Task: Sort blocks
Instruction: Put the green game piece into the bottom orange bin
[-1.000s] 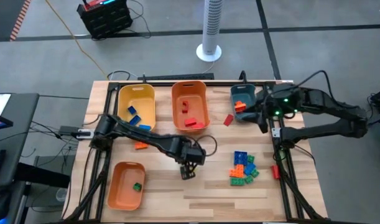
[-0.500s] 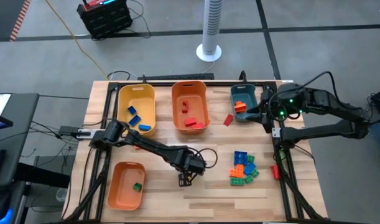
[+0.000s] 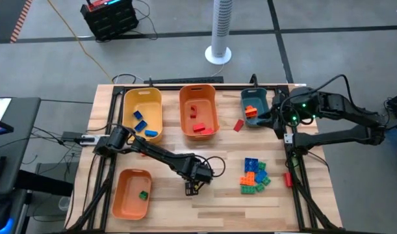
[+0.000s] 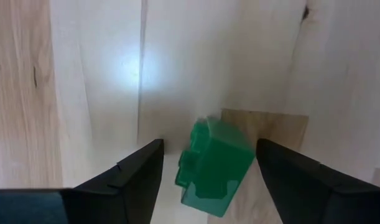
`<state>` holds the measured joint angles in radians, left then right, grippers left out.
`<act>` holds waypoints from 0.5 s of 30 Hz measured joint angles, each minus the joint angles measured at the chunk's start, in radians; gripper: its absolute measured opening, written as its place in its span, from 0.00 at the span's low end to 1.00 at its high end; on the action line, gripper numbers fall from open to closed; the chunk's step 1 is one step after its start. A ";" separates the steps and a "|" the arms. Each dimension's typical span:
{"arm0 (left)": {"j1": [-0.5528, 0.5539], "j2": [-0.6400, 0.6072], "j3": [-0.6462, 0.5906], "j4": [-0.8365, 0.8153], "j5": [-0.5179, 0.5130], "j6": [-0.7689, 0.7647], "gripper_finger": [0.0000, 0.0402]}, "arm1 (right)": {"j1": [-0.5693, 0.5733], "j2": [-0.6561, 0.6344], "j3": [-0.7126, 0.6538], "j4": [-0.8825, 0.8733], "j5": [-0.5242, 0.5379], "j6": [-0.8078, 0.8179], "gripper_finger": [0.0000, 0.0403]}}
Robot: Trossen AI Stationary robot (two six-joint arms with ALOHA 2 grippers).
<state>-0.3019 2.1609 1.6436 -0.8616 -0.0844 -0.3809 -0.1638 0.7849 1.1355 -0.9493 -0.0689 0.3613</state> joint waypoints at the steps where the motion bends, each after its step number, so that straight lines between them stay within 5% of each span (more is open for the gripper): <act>1: 0.000 0.000 0.000 -0.001 0.002 0.000 0.61 | 0.000 0.000 0.000 0.000 0.000 0.000 0.44; 9: -0.002 -0.012 0.020 -0.072 0.035 -0.005 0.22 | 0.000 0.000 0.000 0.000 0.000 -0.002 0.44; 15: 0.001 -0.128 0.054 -0.149 0.047 -0.052 0.21 | -0.001 0.009 0.000 0.000 0.018 -0.027 0.44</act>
<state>-0.3008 2.0326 1.6979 -1.0110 -0.0378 -0.4330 -0.1646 0.7934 1.1358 -0.9493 -0.0506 0.3346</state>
